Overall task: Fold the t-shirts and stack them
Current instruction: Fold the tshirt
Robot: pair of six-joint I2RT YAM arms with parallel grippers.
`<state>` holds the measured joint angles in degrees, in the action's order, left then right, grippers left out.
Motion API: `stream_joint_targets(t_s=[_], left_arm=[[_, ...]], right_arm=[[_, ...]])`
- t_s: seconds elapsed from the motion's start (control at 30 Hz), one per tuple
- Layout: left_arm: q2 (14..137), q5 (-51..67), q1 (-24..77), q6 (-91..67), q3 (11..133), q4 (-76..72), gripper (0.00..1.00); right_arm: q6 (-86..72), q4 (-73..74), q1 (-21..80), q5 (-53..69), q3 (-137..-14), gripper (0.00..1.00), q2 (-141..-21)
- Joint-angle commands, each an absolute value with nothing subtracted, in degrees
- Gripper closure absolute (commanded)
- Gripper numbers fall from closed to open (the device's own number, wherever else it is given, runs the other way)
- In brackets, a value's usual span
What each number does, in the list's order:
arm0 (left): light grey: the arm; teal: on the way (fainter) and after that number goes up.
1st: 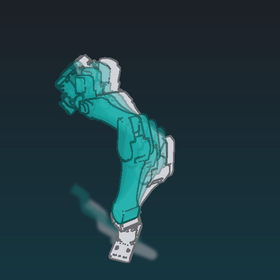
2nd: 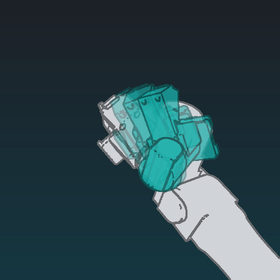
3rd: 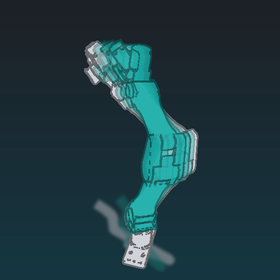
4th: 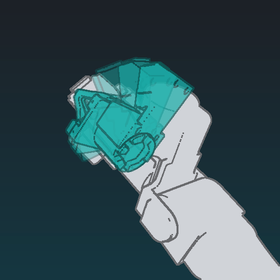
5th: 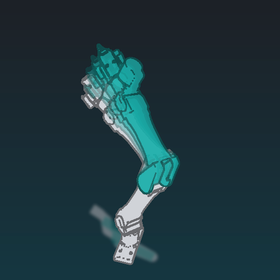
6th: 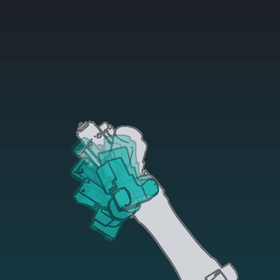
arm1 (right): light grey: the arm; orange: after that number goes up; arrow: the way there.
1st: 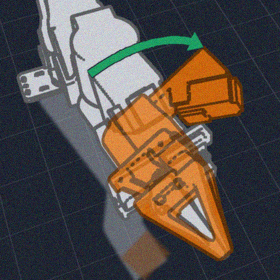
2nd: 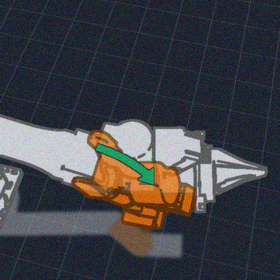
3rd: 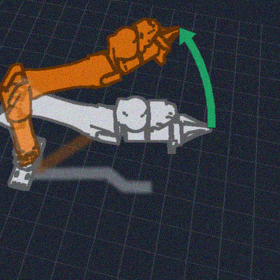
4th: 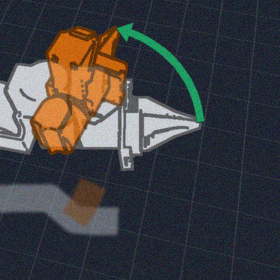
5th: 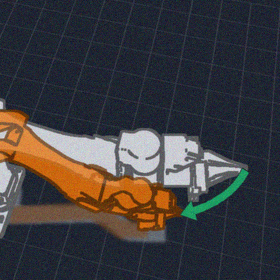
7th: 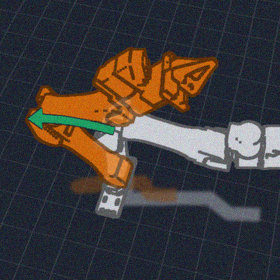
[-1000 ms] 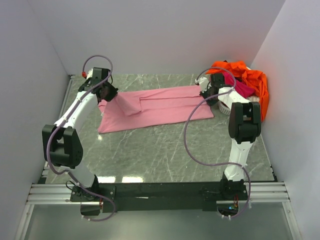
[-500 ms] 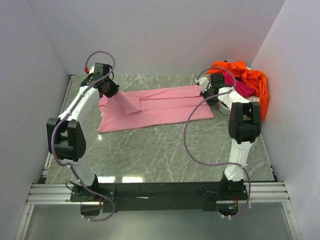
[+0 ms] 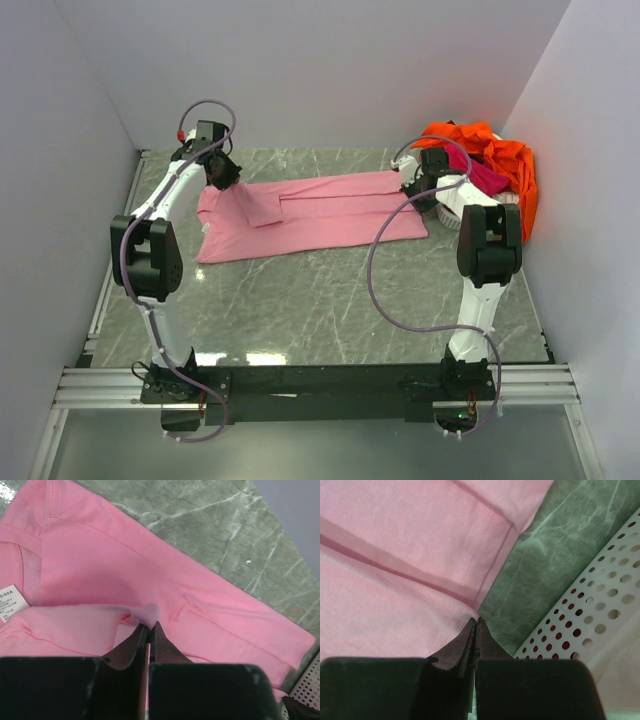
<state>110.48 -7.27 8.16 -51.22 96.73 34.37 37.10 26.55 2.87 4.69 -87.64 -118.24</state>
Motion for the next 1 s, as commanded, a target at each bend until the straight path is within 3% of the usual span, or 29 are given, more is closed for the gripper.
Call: stream_joint_targets(t_s=[0.0, 0.17, 0.3, 0.4, 0.47, 0.6, 0.73, 0.97], left_arm=[[112.7, -6.7, 7.6, -49.6, 100.2, 34.5, 0.99], [119.1, -4.6, 6.4, -47.9, 103.9, 34.1, 0.94], [125.1, 2.1, 3.3, -45.4, 109.1, 36.2, 0.54], [124.6, 4.9, 1.1, -42.8, 112.7, 37.5, 0.37], [118.7, 5.4, 0.7, -39.6, 110.6, 35.6, 0.35], [103.7, 5.8, 0.7, -33.1, 100.8, 26.4, 0.32], [87.1, 4.9, 0.7, -29.6, 83.6, 19.3, 0.2], [62.0, 6.4, 0.7, -28.8, 60.5, 17.5, 0.15]], right_arm=[[36.9, 25.2, 3.3, 3.3, -87.1, 1.0, -115.5], [36.8, 25.1, 3.3, 3.3, -86.5, 0.99, -114.9], [36.3, 25.5, 3.3, 3.6, -86.7, 0.97, -114.9], [36.2, 25.2, 3.4, 3.4, -86.7, 0.94, -115.0], [36.0, 24.9, 3.4, 3.3, -86.5, 0.91, -115.1], [35.5, 23.3, 3.9, 2.3, -85.9, 0.72, -114.9], [35.0, 22.7, 4.8, 1.3, -86.7, 0.55, -114.5], [35.0, 24.7, 7.3, 0.6, -89.6, 0.52, -111.5]])
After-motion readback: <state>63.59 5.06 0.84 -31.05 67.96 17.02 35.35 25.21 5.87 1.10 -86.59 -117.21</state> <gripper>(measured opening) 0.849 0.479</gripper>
